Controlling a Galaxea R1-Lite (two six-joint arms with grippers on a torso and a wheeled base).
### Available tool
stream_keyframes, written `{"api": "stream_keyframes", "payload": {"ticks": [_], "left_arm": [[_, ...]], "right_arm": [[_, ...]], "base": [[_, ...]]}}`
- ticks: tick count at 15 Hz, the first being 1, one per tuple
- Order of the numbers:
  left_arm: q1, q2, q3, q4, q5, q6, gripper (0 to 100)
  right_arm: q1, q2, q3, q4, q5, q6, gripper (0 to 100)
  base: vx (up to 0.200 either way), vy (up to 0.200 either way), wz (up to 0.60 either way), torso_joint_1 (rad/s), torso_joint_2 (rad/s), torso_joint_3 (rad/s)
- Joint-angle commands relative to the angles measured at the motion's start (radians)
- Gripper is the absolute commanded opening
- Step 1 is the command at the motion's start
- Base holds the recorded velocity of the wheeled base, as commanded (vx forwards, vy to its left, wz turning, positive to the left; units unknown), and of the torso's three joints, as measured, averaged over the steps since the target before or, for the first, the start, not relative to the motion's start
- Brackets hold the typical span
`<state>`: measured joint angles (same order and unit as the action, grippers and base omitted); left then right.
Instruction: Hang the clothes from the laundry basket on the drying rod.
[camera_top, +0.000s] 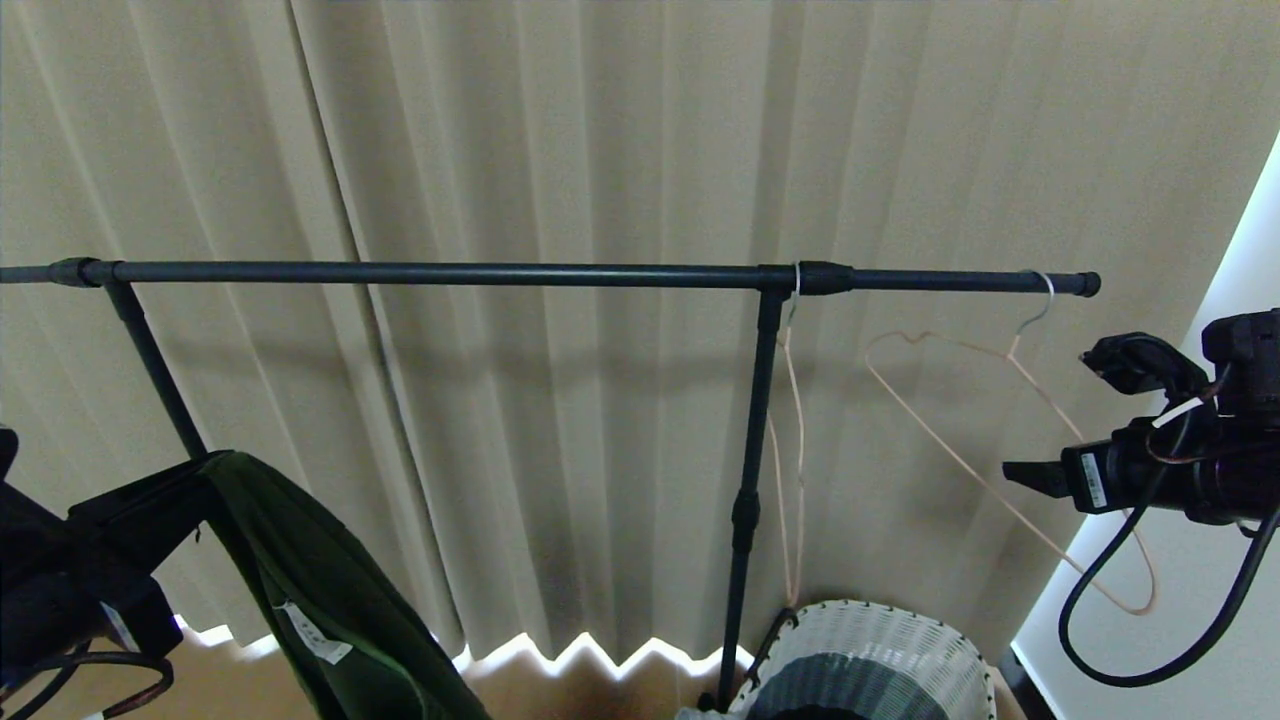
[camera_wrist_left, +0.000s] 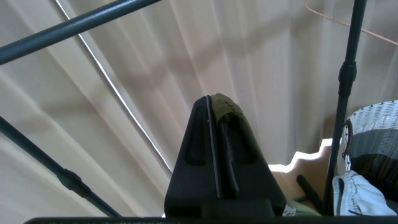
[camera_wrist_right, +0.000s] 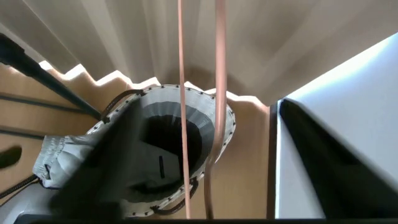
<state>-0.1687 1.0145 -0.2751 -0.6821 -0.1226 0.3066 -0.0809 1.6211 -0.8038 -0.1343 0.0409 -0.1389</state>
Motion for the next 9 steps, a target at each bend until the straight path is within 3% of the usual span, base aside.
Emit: {"api": "stream_keyframes", "payload": {"ticks": [1,9], "left_arm": [[0.000,-0.004,0.001,0.000,0.000,0.000,0],[0.002,-0.011,0.002,0.001,0.000,-0.001,0]], "right_arm": [[0.001,0.003,0.000,-0.001,0.001,0.001,0],[0.001,-0.086,0.012,0.001,0.001,0.055,0]], "base": [[0.000,0.000,0.00,0.000,0.00,0.000],[0.000,0.000,0.00,0.000,0.00,0.000]]}}
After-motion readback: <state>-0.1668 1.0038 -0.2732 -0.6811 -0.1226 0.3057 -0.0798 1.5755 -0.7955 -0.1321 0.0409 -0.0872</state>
